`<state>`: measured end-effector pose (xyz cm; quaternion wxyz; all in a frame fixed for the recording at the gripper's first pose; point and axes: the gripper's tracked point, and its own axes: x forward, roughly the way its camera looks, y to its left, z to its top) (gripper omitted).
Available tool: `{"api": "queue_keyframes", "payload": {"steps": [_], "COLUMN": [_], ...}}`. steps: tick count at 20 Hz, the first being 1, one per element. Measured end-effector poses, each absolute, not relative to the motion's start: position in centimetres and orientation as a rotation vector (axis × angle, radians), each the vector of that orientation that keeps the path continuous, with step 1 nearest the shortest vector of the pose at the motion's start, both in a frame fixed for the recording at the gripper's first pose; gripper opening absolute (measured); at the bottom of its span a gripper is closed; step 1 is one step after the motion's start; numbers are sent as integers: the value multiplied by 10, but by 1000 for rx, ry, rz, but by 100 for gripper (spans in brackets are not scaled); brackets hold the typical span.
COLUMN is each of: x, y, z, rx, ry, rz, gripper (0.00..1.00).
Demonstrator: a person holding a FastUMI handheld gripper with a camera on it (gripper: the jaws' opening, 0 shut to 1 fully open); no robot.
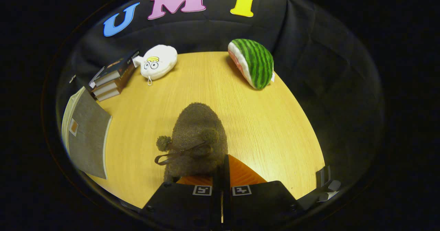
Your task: Open the storage box then place both shoes into the box .Put the left shoe in first, then the right shoe, with the right side of both shoes facing outward in a uniform manner.
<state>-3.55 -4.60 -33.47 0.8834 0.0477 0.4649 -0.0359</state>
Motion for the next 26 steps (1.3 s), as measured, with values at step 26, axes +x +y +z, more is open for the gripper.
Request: {"api": "queue_keyframes", "payload": {"steps": [26], "x": [-10], "y": [295], "z": [-196], "rx": [326], "ry": [1061], "rz": [244], "gripper": [7]}}
